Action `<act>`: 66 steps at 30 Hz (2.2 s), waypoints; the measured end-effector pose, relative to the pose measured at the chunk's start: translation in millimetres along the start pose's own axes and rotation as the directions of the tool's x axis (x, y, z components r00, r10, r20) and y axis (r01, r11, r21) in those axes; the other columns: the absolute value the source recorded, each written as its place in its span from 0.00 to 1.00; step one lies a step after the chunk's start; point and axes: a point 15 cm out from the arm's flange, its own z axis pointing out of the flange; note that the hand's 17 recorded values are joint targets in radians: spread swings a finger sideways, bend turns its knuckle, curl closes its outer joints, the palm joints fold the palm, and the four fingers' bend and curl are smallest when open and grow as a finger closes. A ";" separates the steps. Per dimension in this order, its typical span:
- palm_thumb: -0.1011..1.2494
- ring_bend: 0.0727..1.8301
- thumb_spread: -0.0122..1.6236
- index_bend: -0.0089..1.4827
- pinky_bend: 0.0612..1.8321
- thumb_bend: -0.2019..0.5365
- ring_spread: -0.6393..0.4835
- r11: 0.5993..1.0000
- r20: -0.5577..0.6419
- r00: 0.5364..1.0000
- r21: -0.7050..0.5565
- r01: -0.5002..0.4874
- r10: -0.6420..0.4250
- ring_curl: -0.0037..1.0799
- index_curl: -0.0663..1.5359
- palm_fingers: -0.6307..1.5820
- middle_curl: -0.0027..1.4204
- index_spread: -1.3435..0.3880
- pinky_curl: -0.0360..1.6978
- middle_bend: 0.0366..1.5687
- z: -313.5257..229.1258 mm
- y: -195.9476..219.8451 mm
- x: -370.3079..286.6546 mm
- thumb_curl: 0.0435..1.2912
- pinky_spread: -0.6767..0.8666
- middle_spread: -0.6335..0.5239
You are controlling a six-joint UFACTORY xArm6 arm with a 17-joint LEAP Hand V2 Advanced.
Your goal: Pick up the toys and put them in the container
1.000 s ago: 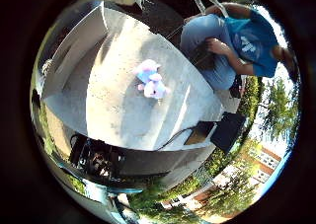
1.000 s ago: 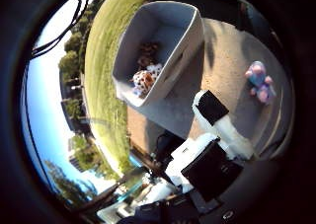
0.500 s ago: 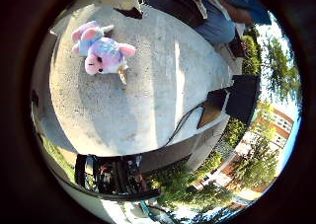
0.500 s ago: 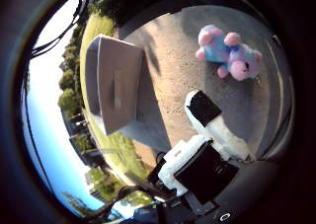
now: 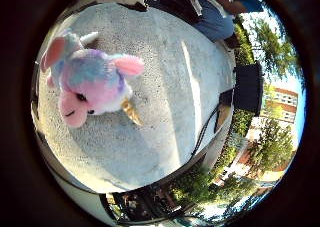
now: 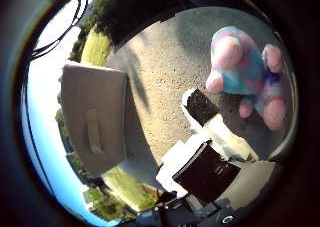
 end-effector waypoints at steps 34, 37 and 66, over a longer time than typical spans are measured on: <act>0.79 0.72 0.65 0.34 0.71 0.28 0.54 0.992 0.016 1.000 -0.128 0.006 -0.004 0.62 0.06 0.78 0.58 0.47 0.43 0.69 16.2 33.5 3.8 0.39 0.64 0.42; 0.82 0.73 0.65 0.41 0.73 0.27 0.51 0.990 0.019 1.000 -0.140 0.017 -0.014 0.64 0.05 0.76 0.62 0.43 0.46 0.71 2.4 35.5 -0.2 0.42 0.61 0.41; 0.79 0.80 0.71 0.66 0.82 0.25 0.46 0.955 0.205 0.970 -0.234 0.181 -0.134 0.76 0.03 0.65 0.76 0.22 0.57 0.80 -136.7 104.2 -50.0 0.53 0.53 0.37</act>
